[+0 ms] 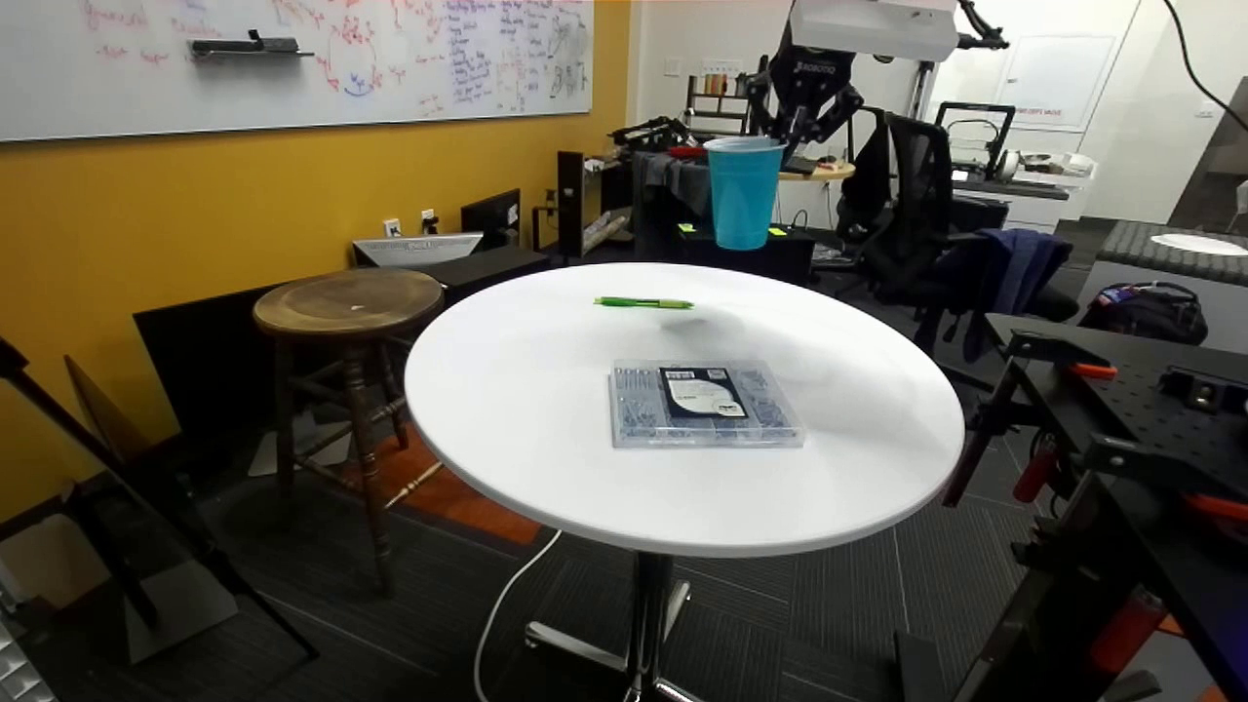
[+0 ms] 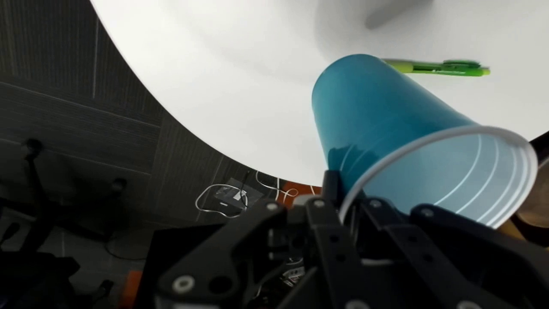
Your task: Move the light blue cup to the right
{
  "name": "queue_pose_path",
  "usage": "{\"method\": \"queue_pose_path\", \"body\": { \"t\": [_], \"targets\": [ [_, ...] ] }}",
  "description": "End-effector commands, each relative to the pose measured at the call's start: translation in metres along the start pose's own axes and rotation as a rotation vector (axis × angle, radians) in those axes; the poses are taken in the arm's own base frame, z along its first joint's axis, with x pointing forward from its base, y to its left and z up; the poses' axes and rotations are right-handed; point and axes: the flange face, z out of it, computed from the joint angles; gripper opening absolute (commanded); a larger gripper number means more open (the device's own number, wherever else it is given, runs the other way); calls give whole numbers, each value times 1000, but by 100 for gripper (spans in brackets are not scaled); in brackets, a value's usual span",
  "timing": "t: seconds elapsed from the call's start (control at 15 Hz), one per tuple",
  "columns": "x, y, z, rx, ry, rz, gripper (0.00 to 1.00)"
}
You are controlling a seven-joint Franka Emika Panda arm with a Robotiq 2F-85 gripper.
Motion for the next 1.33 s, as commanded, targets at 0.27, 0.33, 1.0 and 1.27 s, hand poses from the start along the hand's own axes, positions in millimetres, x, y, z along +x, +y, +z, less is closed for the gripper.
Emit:
{"method": "queue_pose_path", "body": {
  "t": [0.27, 0.33, 1.0, 1.27],
  "targets": [
    [25, 22, 23, -26, -22, 147, 1],
    [28, 22, 29, -28, -24, 156, 1],
    [36, 10, 79, 12, -59, 215, 1],
    [37, 10, 95, -3, -85, 266, 1]
  ]
}}
